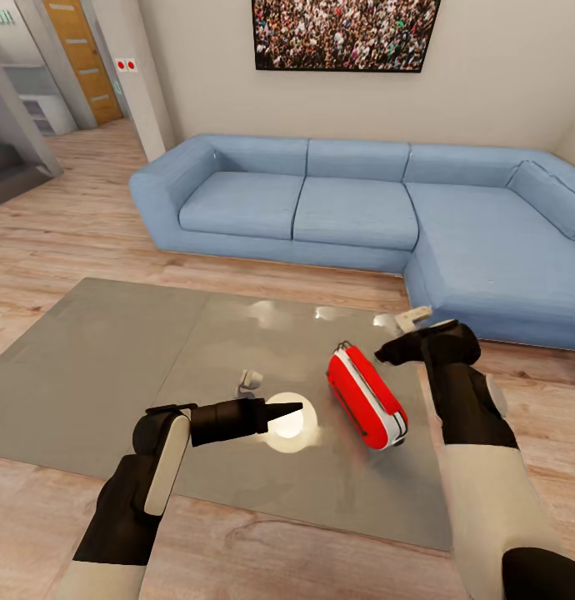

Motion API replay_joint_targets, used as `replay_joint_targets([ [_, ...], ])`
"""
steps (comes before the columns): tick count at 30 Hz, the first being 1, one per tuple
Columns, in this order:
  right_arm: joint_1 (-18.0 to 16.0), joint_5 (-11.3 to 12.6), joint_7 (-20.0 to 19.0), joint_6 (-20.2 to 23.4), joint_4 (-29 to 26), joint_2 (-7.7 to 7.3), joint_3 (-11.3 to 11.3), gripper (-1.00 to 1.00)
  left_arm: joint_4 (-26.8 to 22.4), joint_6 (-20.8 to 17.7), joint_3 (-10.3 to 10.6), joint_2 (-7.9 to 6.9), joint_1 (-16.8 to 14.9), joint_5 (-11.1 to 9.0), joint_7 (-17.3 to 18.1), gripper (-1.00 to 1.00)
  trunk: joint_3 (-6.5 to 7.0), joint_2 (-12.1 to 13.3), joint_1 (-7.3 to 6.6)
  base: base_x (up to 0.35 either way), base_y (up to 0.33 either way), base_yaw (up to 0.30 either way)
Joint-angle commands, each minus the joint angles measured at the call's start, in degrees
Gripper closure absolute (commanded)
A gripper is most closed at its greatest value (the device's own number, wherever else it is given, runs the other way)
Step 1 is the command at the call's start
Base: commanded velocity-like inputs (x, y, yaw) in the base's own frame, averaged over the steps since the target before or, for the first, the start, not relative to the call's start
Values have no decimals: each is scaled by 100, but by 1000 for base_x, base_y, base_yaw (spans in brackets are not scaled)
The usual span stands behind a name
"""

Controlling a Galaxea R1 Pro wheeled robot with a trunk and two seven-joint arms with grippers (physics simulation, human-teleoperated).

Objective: Turn on the radio receiver that's on the table in the living room.

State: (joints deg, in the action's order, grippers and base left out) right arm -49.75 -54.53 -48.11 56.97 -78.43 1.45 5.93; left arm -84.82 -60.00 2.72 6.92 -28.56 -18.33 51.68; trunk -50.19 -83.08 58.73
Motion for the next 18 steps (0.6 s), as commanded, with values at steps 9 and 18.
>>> replay_joint_targets([
  [9,0,-37,-1985,303,-966,-1320,-90,-100,0,0,0,2,0,5,0,100,0,0,0,0,0,0],
  [18,0,-32,-2349,303,-1022,-1959,-107,-100,0,0,2,-8,0,-2,0,100,0,0,0,0,0,0],
])
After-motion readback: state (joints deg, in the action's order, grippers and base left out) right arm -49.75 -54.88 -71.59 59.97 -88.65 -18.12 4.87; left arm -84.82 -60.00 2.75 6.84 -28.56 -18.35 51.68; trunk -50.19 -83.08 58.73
